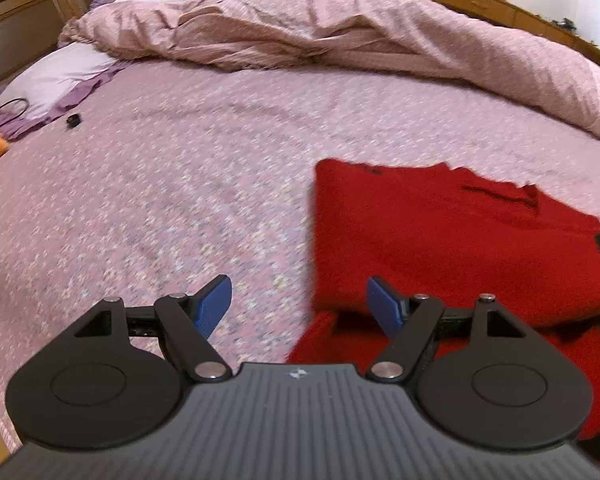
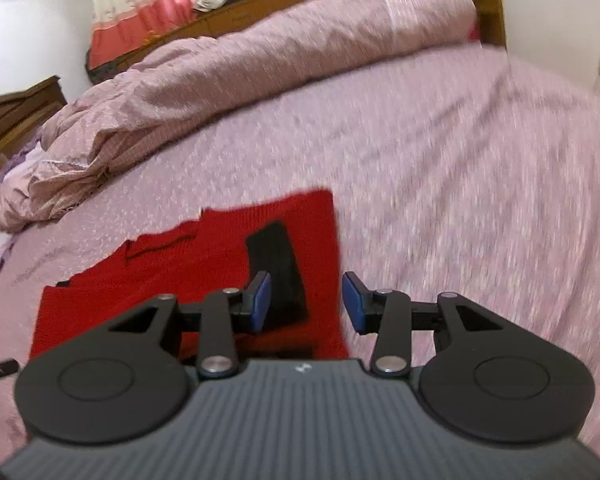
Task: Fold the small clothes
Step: 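Regrasp and straighten the folded sleeve's black cuff with the right gripper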
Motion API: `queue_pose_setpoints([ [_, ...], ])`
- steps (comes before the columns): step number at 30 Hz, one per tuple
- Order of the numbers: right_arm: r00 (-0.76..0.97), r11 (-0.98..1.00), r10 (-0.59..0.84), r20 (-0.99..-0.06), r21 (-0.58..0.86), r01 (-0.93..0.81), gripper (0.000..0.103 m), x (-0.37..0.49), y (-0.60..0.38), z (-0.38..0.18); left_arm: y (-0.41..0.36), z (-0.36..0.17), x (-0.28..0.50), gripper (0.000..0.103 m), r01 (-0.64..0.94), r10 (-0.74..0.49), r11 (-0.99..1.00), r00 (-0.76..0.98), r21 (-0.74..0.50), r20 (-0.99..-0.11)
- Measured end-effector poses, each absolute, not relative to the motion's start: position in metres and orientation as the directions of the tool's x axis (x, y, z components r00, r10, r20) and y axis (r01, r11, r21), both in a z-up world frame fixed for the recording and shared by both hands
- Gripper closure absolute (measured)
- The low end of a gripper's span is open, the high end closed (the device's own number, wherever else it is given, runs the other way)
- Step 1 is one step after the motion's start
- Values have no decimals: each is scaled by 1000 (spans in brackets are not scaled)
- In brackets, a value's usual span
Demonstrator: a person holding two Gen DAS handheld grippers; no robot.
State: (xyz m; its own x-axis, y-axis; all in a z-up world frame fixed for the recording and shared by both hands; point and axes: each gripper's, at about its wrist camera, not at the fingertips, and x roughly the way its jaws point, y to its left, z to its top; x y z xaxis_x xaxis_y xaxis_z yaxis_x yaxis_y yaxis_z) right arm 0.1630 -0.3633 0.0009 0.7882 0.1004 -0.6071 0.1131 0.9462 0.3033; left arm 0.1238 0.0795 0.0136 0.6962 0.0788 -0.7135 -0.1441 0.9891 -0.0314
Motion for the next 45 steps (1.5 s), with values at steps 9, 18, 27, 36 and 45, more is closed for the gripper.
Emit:
queue_pose_setpoints([
  [9, 750, 981, 162, -641, 185, -54, 59, 222, -353, -5, 60, 14, 147, 24, -90, 17, 994, 688, -62, -726],
  [18, 708, 983, 184, -682, 129, -131, 57, 257, -334, -39, 47, 9, 158, 24, -44, -7, 998, 705, -53, -709],
  [27, 808, 939, 304, -505, 302, -164, 92, 236, -349, -1, 25, 2, 170, 24, 58, -69, 998, 755, -37, -652],
  [36, 782, 982, 125, -610, 191, -8, 90, 267, -339, -44, 8, -35, 216, 22, 53, 27, 994, 744, 99, -668],
  [45, 778, 988, 107, -619, 151, -15, 81, 269, -335, -46, 11, -40, 226, 17, 40, 43, 993, 740, 108, -672],
])
